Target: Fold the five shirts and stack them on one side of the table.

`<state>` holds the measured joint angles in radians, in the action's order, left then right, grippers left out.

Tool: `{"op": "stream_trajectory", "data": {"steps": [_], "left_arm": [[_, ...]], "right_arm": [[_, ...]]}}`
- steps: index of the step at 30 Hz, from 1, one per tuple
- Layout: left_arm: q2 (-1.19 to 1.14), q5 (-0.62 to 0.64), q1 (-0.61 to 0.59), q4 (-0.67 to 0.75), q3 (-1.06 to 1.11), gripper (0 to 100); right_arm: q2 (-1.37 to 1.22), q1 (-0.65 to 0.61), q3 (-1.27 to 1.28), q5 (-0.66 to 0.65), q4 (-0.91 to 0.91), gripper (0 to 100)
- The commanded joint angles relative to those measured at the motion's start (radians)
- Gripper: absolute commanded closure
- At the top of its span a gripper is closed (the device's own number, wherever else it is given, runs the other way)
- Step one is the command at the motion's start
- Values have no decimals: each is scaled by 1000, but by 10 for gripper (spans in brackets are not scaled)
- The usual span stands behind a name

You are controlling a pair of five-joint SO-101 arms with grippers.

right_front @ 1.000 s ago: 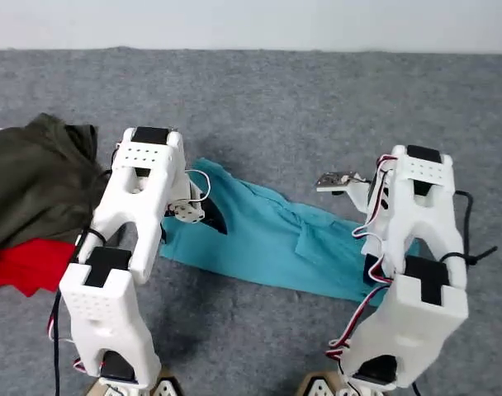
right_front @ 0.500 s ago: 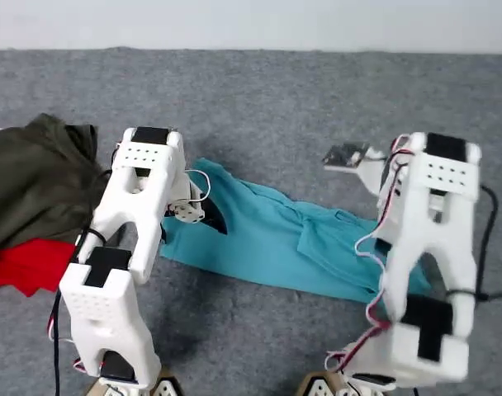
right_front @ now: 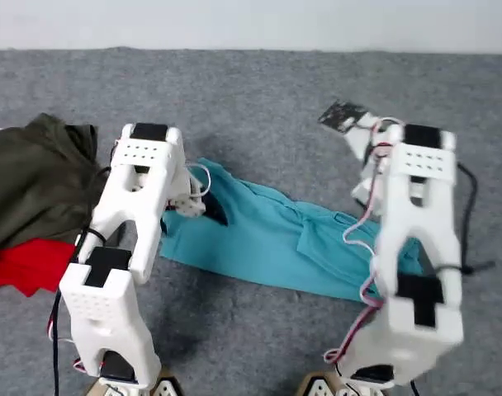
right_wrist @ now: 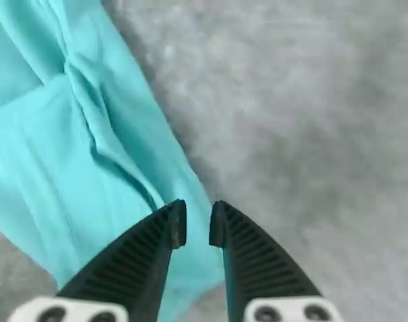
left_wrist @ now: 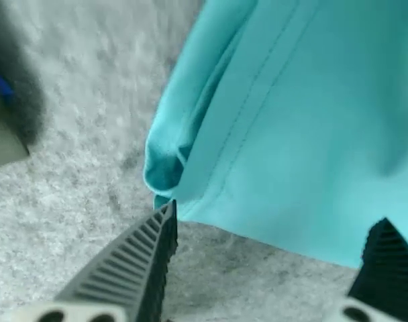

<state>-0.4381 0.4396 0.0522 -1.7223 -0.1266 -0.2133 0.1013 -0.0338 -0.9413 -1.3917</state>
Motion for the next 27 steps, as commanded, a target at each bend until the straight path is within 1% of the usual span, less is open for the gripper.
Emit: {"op": "stream_trajectory", "data": {"steps": [1, 4, 7, 11, 14, 18, 22, 24, 27], "left_arm": [[57, 48, -43, -15, -143, 594], [52, 52, -83, -15, -199, 594], [51, 51, -121, -15, -206, 594], [48, 49, -158, -11, -203, 594], [20, 49, -160, -11, -208, 594], [-43, 49, -161, -11, -209, 594], [-80, 49, -161, -15, -209, 594], [-81, 49, -161, -15, -209, 594], [-91, 49, -155, -14, -209, 592]], "right_arm": [[-119, -27, -112, 23, 15, 924], [-197, -45, -170, 31, -53, 924], [-229, -76, -198, -11, -165, 924], [-214, -131, -203, -52, -308, 924], [-165, -174, -203, -49, -384, 924], [-64, -220, -163, -44, -404, 924], [4, -223, -57, -52, -395, 924], [16, -209, -29, -52, -394, 924], [45, -151, -35, -46, -389, 924]]}}
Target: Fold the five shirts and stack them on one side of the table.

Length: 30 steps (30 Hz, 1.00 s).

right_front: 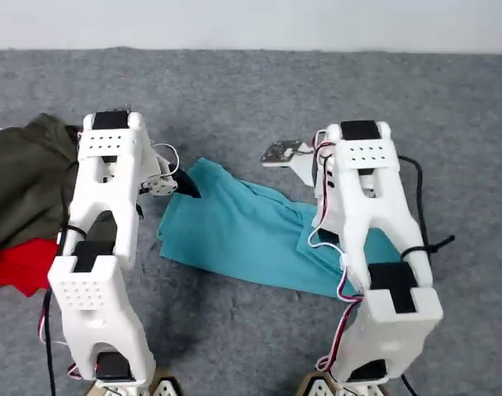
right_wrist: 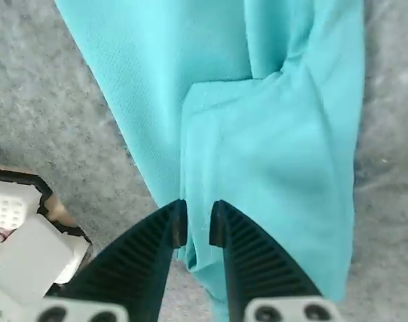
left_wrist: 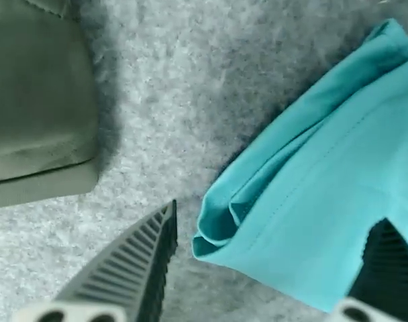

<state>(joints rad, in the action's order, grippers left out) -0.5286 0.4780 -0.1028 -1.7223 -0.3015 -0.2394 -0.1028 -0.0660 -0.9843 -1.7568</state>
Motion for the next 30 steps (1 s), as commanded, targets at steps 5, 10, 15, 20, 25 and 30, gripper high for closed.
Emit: {"op": "stream_trajectory", "data": {"steps": [5, 10, 15, 20, 25, 30], "left_arm": [[-29, 11, 2, -14, -30, 504], [-190, -14, -3, -15, -36, 486], [-265, -14, 15, -31, -36, 486], [-281, -14, 18, -32, -36, 505], [-279, -17, 29, -34, -53, 681], [-279, -18, 64, -34, -94, 956]], "right_arm": [[154, 179, -5, -11, -21, 924], [225, 369, -3, -68, 27, 924], [257, 593, -3, -121, 88, 924], [254, 759, 3, -195, 108, 924], [182, 819, 63, -209, 150, 924], [102, 832, 72, -207, 156, 924]]}}
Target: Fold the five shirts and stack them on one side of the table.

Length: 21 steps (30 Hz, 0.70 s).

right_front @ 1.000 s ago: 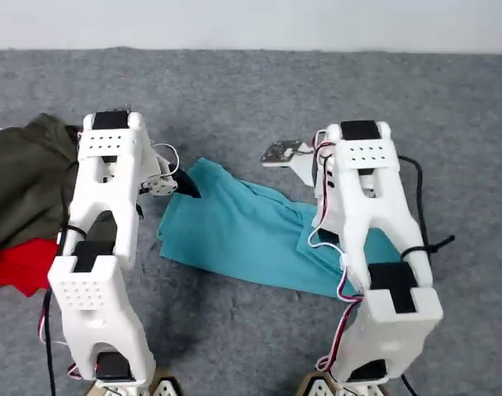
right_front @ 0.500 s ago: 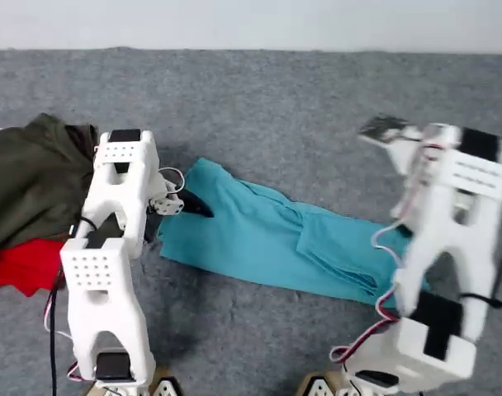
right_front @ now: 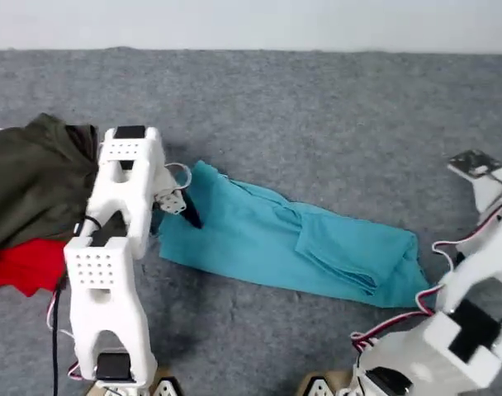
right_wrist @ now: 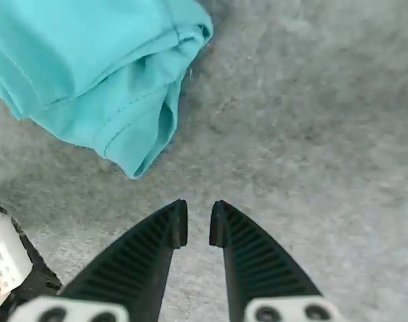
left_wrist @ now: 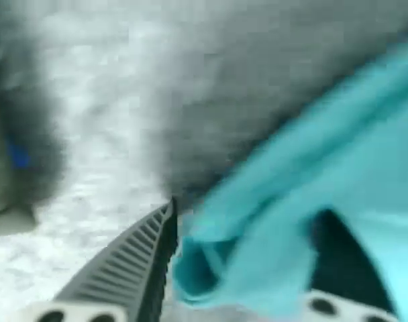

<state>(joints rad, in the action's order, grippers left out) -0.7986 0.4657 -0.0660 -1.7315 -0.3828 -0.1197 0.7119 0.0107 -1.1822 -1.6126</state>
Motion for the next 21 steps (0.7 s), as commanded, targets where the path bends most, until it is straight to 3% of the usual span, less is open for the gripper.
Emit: {"op": "stream_trajectory", "data": {"steps": [1, 13, 21], "left_arm": [[-9, -6, 41, -25, -13, 995], [8, -2, 203, -25, -45, 987], [250, 0, 319, -26, -122, 987]], "right_arm": [[-28, 19, -5, -9, 12, 924], [-65, 90, -2, -9, 59, 924], [-65, 119, -2, -12, 84, 924]]}}
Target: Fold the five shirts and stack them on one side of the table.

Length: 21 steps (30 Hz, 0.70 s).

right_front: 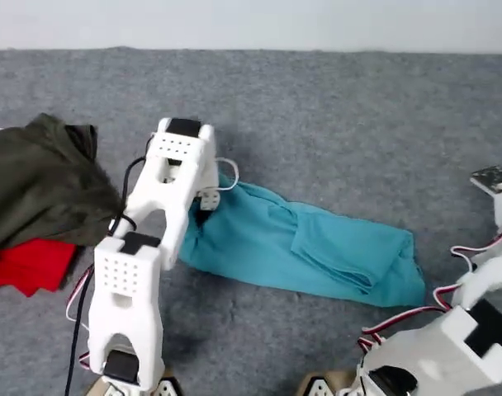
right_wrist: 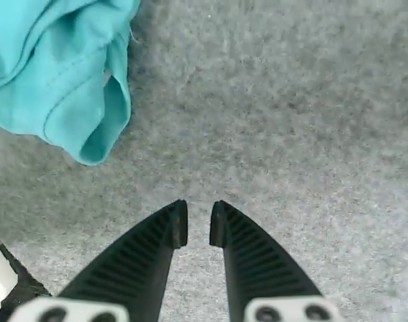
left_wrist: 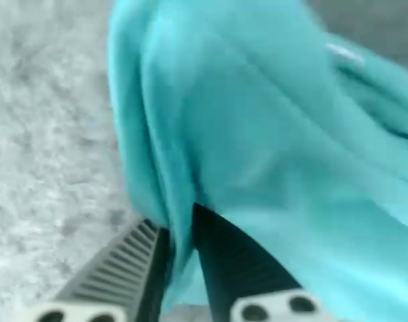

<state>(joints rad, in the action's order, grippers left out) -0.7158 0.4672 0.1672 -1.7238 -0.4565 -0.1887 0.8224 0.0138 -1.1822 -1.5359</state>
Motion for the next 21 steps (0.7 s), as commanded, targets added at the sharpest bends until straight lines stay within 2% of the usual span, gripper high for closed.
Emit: {"op": "stream_trajectory", "data": {"steps": [1, 7, 13, 16, 21], "left_arm": [[199, -2, 120, -34, -47, 987], [370, 0, 402, -32, -45, 987], [299, 0, 583, -29, -73, 987], [213, 0, 640, -28, -189, 987], [-26, 2, 698, -29, -513, 987]], "right_arm": [[4, 8, -5, -11, 5, 924], [4, 21, -5, -14, 5, 924], [4, 65, -5, -15, 12, 924], [4, 85, -3, -15, 12, 924], [4, 93, -3, -15, 4, 924]]}}
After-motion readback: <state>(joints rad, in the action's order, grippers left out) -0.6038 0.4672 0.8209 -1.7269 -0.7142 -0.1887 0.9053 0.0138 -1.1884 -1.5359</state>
